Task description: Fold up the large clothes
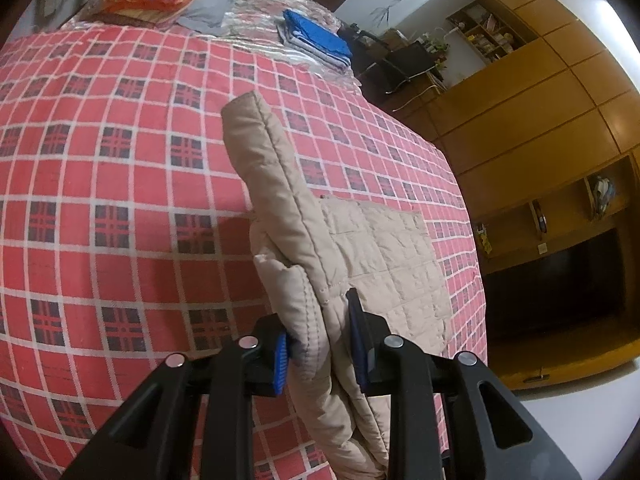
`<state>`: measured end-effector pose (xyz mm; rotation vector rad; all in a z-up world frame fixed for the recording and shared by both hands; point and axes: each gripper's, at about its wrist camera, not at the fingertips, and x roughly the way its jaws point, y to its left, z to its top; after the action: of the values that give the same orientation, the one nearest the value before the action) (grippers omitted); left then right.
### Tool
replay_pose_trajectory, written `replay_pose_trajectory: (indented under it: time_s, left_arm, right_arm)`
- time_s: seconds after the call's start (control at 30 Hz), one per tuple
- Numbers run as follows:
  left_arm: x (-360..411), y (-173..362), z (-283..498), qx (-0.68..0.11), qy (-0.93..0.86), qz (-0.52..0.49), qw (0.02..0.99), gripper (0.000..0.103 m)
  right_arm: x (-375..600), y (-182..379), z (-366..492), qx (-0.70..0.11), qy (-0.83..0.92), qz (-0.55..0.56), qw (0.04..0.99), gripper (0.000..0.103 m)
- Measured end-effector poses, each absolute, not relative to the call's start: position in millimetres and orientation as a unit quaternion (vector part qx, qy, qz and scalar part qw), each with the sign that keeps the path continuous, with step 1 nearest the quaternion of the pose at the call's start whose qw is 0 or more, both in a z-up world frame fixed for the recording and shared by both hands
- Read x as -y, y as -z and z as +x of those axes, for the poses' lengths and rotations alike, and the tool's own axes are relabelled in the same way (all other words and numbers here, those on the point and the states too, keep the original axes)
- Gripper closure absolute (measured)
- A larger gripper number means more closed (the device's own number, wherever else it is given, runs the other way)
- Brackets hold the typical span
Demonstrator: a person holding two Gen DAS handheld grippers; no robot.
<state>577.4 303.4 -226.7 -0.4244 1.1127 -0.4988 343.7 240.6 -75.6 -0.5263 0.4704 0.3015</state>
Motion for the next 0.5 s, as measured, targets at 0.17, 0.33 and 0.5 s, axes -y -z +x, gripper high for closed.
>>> replay_pose_trajectory:
  time_s: [0.17,0.33,0.5]
  left_arm:
    - [-288.0,213.9,578.4,-0.516,0.235,-0.187,0.802,0.078]
    - [-269.4,200.6,578.1,-0.513,0.238,-0.176,0.806,0.078]
    - [-252.7,189.9,579.1,-0.51,0.241,-0.165,0.809,0.078]
  right_arm:
    - [-229.2,66.1,343.8,-0.224,-0.142,-0.241,0.934,0.073]
    - [-215.9,57.3,343.1,-0.22,-0.136,-0.225,0.939,0.073]
    - [-200.8,49.4,342.5,-0.215,-0.13,-0.21,0.945,0.074]
